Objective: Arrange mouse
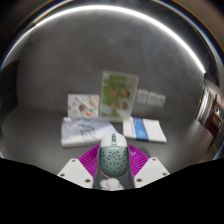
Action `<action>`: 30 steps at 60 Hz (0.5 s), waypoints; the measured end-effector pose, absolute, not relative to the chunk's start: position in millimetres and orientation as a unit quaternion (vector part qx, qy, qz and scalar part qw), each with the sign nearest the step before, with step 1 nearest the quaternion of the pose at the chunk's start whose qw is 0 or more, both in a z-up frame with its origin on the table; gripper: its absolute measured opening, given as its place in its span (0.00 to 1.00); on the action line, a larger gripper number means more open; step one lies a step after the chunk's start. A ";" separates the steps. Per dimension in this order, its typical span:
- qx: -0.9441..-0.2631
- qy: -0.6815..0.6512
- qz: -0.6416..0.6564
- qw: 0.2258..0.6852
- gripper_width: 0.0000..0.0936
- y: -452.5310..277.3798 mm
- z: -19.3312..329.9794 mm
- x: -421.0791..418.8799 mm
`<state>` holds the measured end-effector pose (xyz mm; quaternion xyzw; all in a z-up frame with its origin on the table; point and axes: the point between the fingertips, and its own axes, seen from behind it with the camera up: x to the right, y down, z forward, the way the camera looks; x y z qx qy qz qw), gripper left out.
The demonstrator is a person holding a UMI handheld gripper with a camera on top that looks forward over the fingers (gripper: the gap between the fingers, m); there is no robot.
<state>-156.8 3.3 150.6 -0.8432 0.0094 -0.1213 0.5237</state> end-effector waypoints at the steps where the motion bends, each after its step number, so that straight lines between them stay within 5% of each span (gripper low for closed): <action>1: -0.849 0.010 -0.117 0.515 0.42 2.1 136.6 -144.0; 9: -0.890 0.021 -0.058 0.452 0.43 5.2 31.5 -84.3; 18: -0.896 -0.006 -0.015 0.444 0.44 5.4 -6.8 -79.6; 19: -0.897 -0.008 -0.012 0.442 0.56 5.2 -8.0 -79.8; 25: -0.898 -0.018 0.012 0.440 0.62 5.2 -9.2 -81.1; 30: -0.898 -0.012 0.025 0.438 0.96 -5.4 -5.0 -79.5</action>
